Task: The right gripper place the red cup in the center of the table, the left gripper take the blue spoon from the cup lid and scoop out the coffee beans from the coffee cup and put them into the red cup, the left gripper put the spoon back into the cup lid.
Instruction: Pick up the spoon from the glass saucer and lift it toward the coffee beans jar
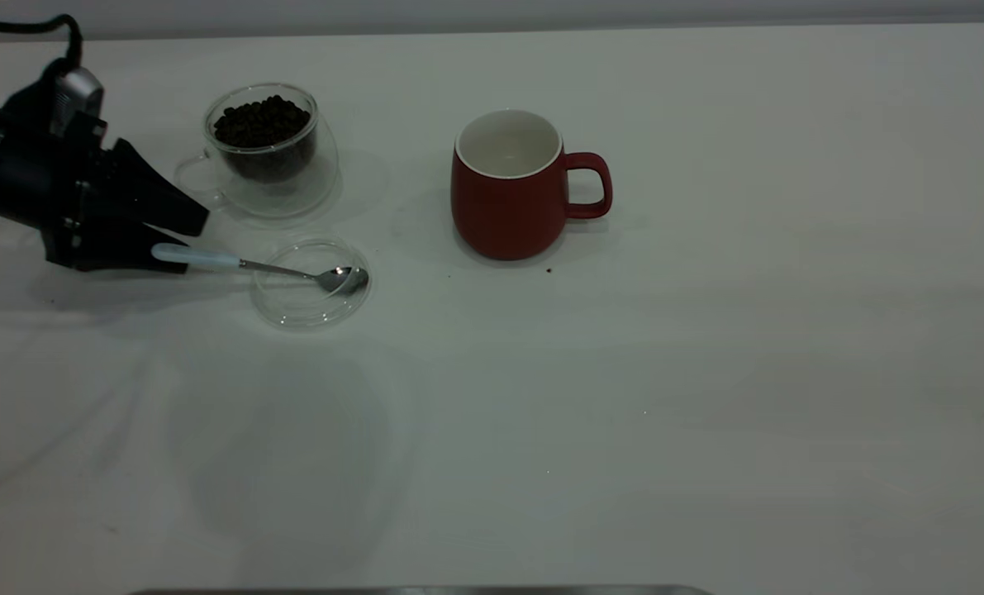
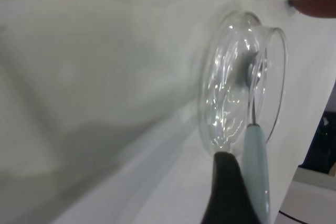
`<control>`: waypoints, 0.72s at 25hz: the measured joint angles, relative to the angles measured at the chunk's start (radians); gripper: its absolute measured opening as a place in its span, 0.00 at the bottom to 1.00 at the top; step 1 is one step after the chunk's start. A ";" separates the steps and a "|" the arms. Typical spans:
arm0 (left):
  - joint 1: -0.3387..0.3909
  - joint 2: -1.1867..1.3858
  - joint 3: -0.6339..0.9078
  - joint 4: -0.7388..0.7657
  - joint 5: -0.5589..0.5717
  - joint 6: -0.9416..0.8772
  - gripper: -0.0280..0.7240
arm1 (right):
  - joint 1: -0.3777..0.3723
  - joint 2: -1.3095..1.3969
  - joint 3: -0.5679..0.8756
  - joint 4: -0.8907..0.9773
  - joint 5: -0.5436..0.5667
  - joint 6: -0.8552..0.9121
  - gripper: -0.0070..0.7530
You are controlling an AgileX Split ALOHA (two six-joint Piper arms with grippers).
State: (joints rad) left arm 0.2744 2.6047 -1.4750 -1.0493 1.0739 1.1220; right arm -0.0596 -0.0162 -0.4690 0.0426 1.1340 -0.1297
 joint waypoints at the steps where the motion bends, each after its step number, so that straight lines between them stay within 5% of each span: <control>1: -0.006 0.007 0.000 0.000 0.000 0.000 0.79 | 0.000 0.000 0.000 0.000 0.000 0.000 0.79; 14: -0.015 0.069 0.000 -0.091 0.027 0.049 0.78 | 0.000 0.000 0.000 0.000 0.000 -0.001 0.79; 18: -0.015 0.069 0.000 -0.098 0.039 0.050 0.70 | 0.000 0.000 0.000 0.000 0.000 -0.001 0.79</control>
State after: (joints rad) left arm 0.2593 2.6740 -1.4750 -1.1478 1.1133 1.1720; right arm -0.0596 -0.0162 -0.4690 0.0426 1.1340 -0.1306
